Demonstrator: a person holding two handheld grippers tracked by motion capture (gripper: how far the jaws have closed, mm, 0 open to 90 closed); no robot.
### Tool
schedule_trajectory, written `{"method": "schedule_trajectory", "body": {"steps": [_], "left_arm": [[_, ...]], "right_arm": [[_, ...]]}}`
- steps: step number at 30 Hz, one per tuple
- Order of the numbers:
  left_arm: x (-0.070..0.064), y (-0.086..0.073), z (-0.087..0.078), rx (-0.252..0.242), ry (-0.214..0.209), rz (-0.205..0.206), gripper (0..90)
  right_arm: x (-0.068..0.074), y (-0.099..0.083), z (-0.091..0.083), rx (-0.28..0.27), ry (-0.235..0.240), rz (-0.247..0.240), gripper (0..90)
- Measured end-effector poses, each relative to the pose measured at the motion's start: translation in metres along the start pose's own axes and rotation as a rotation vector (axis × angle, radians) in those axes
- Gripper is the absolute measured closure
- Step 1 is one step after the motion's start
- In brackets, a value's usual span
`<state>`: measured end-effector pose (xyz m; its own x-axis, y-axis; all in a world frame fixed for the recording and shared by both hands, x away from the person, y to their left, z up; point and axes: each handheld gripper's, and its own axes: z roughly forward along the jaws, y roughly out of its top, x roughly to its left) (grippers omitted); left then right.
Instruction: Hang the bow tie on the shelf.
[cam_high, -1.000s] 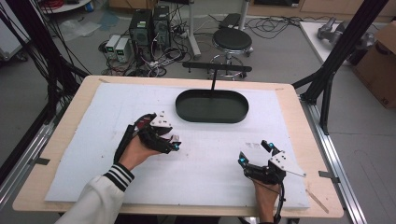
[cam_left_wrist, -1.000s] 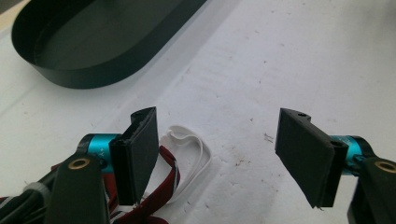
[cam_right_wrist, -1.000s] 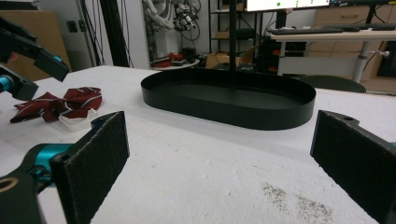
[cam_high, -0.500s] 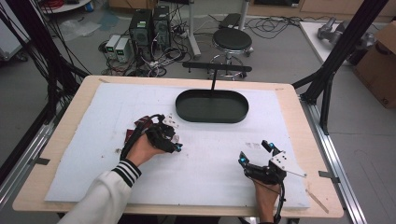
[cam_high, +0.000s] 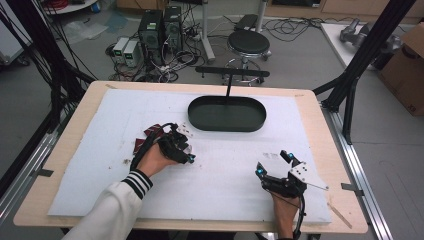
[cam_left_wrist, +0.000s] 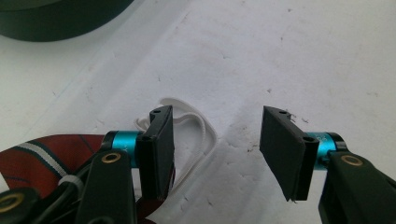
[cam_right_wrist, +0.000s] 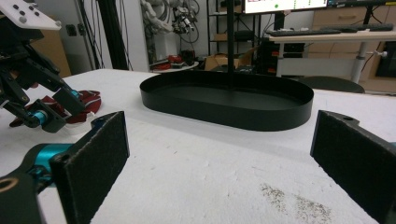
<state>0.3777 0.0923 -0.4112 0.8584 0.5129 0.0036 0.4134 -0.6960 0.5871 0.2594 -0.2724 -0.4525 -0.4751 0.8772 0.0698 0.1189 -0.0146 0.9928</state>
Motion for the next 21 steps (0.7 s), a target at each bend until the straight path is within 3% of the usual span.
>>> {"method": "schedule_trajectory", "body": {"steps": [8,21], "left_arm": [[-0.0017,0.0039,-0.0013,-0.009,-0.011,-0.009,44.0],[0.0017,0.0047,0.0062,0.059,-0.001,-0.025,55.9]], "right_arm": [[-0.0002,0.0,-0.0002,0.0,0.001,0.001,3.4],[-0.0001,-0.0001,-0.0005,0.0,0.001,0.006,3.4]]}}
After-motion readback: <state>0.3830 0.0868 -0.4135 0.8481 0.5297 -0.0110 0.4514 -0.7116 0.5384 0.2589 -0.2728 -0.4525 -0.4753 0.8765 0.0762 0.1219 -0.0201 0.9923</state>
